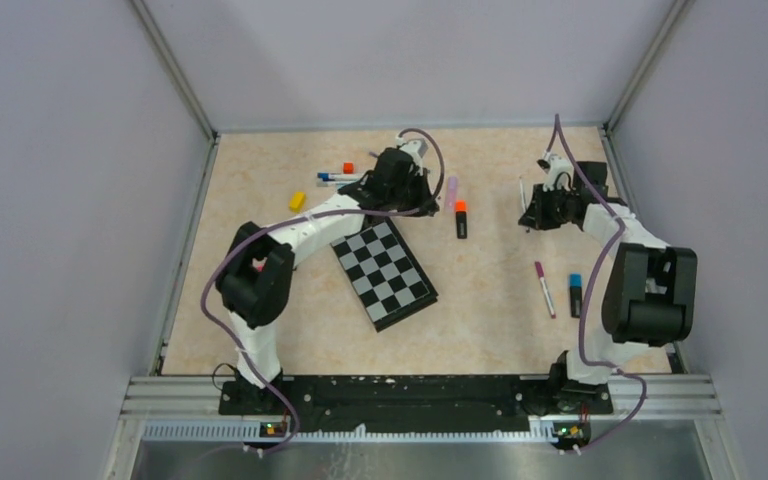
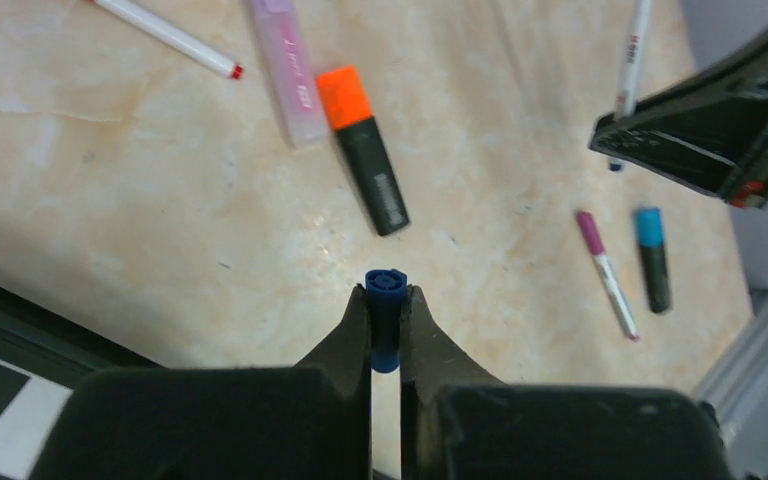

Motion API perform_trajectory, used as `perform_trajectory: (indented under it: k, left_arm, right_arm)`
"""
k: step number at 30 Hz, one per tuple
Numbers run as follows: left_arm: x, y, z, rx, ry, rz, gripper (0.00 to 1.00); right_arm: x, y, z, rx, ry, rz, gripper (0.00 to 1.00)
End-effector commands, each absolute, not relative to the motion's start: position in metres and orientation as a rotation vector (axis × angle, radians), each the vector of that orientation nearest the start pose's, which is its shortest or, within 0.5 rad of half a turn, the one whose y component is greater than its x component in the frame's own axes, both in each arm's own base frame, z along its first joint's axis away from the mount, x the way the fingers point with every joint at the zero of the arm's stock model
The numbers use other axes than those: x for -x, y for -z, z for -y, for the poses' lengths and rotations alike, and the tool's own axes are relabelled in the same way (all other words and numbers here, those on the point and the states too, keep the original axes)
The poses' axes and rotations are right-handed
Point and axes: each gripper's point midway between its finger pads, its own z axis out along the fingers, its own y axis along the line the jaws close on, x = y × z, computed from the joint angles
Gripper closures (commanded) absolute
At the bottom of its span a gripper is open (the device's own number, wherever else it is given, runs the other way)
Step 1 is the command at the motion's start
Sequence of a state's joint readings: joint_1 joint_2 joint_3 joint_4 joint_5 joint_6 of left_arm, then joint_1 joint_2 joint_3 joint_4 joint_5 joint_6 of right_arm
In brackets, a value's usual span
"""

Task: Open the pen caps
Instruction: Place the pen cap at the center of the board.

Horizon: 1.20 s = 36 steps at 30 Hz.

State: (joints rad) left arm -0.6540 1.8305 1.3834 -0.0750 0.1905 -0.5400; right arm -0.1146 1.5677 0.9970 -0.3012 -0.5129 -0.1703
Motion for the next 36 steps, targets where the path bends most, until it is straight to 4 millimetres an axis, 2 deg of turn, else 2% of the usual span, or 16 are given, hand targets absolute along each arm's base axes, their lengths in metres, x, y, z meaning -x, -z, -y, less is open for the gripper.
perform_trajectory:
  k: [1, 6, 13, 17, 24, 29, 32, 36]
  left_arm:
    - [-0.413, -0.136, 0.360, -0.226, 0.694, -2.330, 1.00]
    - [-0.426, -0.098, 0.364, -0.179, 0.596, -2.472, 1.00]
    - [-0.432, -0.070, 0.351, -0.126, 0.466, -2.510, 1.00]
    - [-0.434, -0.059, 0.345, -0.120, 0.420, -2.526, 0.96]
    - [-0.435, -0.044, 0.343, -0.123, 0.392, -2.550, 0.80]
    - [-0.436, -0.038, 0.341, -0.118, 0.386, -2.564, 0.77]
    - [-0.436, -0.036, 0.341, -0.116, 0.385, -2.573, 0.68]
    - [-0.435, -0.036, 0.341, -0.122, 0.388, -2.578, 0.68]
  right_arm:
    - [-0.400, -0.087, -0.025, 0.281, -0.443, -2.370, 0.99]
    - [-0.412, -0.071, -0.022, 0.247, -0.438, -2.408, 0.97]
    - [-0.423, -0.055, -0.018, 0.194, -0.421, -2.470, 0.94]
    - [-0.424, -0.048, -0.019, 0.192, -0.404, -2.493, 0.91]
    - [-0.427, -0.034, -0.016, 0.169, -0.366, -2.548, 0.86]
    - [-0.425, -0.029, -0.014, 0.163, -0.350, -2.567, 0.82]
    - [-0.425, -0.026, -0.013, 0.164, -0.337, -2.575, 0.80]
    - [-0.423, -0.025, -0.012, 0.162, -0.336, -2.582, 0.76]
